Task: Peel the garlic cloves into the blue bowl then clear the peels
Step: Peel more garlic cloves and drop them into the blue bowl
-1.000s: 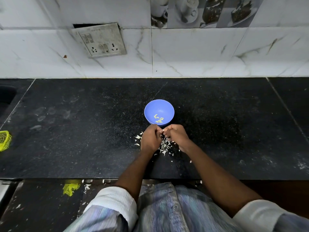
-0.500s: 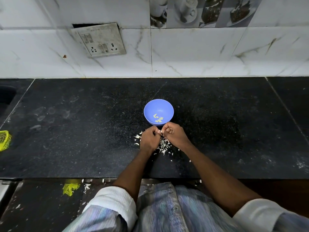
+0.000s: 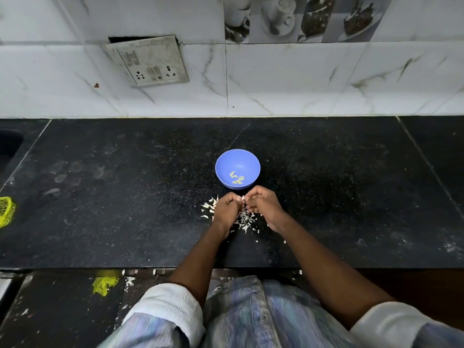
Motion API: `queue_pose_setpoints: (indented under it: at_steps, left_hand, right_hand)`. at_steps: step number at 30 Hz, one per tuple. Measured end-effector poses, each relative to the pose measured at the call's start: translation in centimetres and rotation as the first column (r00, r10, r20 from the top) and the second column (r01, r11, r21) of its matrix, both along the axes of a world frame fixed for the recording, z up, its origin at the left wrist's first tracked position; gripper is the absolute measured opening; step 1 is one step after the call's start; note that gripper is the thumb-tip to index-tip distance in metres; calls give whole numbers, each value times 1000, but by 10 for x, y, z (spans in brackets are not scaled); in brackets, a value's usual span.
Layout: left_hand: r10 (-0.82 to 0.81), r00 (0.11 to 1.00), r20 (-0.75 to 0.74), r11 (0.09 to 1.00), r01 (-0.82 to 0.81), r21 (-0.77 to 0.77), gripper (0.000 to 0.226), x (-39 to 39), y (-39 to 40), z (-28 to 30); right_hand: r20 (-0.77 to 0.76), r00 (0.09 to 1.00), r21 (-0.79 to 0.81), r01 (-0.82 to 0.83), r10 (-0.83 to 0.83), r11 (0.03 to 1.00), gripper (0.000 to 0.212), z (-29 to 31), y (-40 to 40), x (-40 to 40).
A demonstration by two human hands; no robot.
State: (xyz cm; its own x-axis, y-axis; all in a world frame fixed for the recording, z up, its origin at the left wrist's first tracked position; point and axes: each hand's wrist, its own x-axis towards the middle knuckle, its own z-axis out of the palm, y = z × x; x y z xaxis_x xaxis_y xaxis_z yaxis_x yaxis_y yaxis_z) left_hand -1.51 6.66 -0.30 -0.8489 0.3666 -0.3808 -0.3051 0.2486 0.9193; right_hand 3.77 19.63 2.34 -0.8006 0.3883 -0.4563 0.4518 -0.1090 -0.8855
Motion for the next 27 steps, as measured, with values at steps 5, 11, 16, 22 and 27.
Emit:
queue_pose_setpoints:
  at_steps: [5, 11, 16, 22, 27]
  left_hand:
    - [31, 1000, 6, 999, -31, 23, 30, 3, 2, 0]
    - [-275, 796, -539, 865, -40, -500, 14, 5, -5, 10]
    - [-245, 792, -558, 894, -38, -446, 11, 4, -10, 7]
    - [-182, 801, -570, 932, -44, -360, 9, 6, -12, 6]
    - [-172, 815, -553, 934, -44, -355, 11, 9, -13, 8]
  right_hand:
    - [18, 996, -174, 86, -85, 981, 21, 2, -4, -2]
    - [113, 991, -153, 82, -65, 985, 15, 0, -6, -3]
    - [54, 996, -136, 81, -74, 987, 17, -2, -4, 3]
    - [51, 994, -145, 108, -101, 984, 15, -2, -4, 5]
    - [46, 993, -146, 114, -109, 983, 11, -8, -5, 7]
